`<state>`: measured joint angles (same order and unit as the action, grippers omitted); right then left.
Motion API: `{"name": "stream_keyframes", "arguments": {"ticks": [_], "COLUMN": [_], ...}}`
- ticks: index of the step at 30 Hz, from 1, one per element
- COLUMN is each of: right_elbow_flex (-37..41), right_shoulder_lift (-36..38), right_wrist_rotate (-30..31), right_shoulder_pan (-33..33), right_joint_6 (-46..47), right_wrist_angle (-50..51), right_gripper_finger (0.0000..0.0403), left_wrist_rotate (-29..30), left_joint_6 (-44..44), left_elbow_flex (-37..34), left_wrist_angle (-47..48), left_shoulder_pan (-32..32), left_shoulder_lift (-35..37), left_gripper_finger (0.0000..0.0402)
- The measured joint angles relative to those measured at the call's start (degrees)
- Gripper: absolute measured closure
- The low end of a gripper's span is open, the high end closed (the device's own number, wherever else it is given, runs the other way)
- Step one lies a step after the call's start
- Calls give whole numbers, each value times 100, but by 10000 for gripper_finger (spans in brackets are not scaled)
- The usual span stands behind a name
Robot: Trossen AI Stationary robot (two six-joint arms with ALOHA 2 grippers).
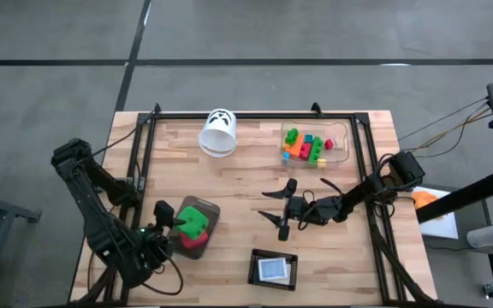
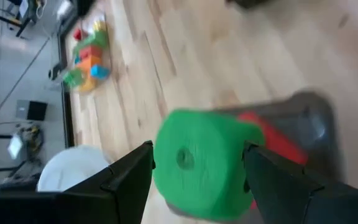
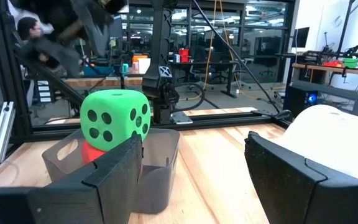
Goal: Pick & Place Toys
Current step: Return to Home Position
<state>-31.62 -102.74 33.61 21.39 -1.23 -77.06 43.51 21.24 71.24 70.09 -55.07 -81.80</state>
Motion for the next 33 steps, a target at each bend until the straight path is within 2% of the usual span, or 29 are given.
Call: {"name": "stream_keyframes", "arguments": {"ticks": [8,14,18,20,22,26,29,33], "right_elbow_flex": [2,2,2,2,2,2,2,3], "right_shoulder_lift": [0,0,3,68,197,605,1188,2240], "right_wrist_rotate": [-263,-347,-351,-353,-356,-346,-343,-410], "right_shoulder_pan": [-2,2,34,92,174,423,567,793], "right_joint_6": [-44,-62,-324,-497,-674,-1043,-901,-780], "right_wrist_angle": [-66,-341,-649,-716,-667,103,822,2155], "right_gripper_finger": [127,127,127,127,127,127,127,127], "left_wrist_rotate": [-14,-30,150,-69,-564,-1348,-1441,-1281], "left_joint_6": [-3,145,-157,-600,-1144,-1998,-2108,-1997], "left_elbow_flex": [871,857,680,395,-30,-1149,-1931,-2837], "left_wrist_angle": [-123,-171,-847,-1498,-2236,-3657,-3902,-4092], "left_shoulder_pan": [0,46,79,79,76,103,118,118], "left_shoulder_lift": [11,53,468,867,1376,2523,3362,4410], "left_gripper_finger": [154,154,154,154,154,154,154,154]}}
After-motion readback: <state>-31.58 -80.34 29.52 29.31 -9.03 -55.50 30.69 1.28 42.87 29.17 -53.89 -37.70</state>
